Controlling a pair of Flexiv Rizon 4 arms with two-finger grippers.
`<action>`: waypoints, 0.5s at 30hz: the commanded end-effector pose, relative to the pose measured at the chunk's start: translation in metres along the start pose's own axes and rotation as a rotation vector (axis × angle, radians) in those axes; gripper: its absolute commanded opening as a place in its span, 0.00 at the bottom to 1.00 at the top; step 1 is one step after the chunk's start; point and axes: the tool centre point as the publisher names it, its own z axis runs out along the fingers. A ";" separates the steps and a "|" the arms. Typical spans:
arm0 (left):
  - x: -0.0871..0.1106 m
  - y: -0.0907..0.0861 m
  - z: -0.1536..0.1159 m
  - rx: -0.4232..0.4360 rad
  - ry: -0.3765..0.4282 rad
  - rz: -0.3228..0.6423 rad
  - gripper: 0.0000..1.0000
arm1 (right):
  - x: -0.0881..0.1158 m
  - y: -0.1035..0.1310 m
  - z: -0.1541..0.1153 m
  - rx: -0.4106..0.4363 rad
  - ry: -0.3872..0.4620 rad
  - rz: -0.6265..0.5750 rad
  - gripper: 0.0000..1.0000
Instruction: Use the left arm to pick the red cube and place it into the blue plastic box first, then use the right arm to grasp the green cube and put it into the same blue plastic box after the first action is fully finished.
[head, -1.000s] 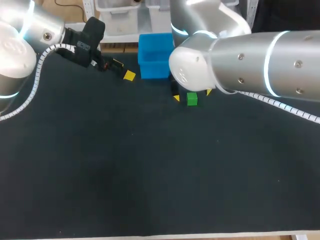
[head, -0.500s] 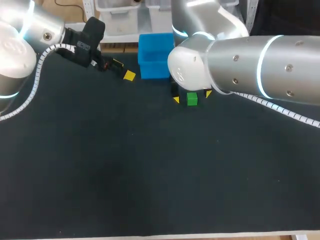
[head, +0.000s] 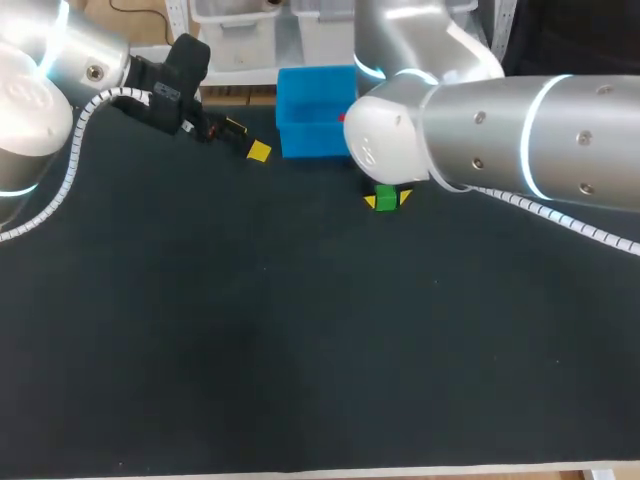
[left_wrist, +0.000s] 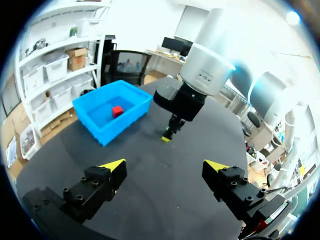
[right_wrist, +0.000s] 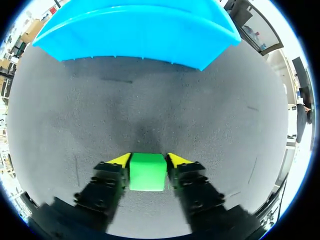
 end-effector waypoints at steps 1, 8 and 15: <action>0.001 0.000 0.000 0.001 -0.005 0.003 1.00 | 0.006 -0.002 -0.004 0.001 -0.005 0.000 0.00; 0.001 0.000 0.000 0.001 -0.005 0.003 1.00 | 0.014 -0.003 -0.024 0.009 -0.007 0.005 0.00; 0.001 0.000 0.000 0.001 -0.005 0.003 1.00 | 0.017 -0.006 -0.050 0.027 -0.020 0.020 0.00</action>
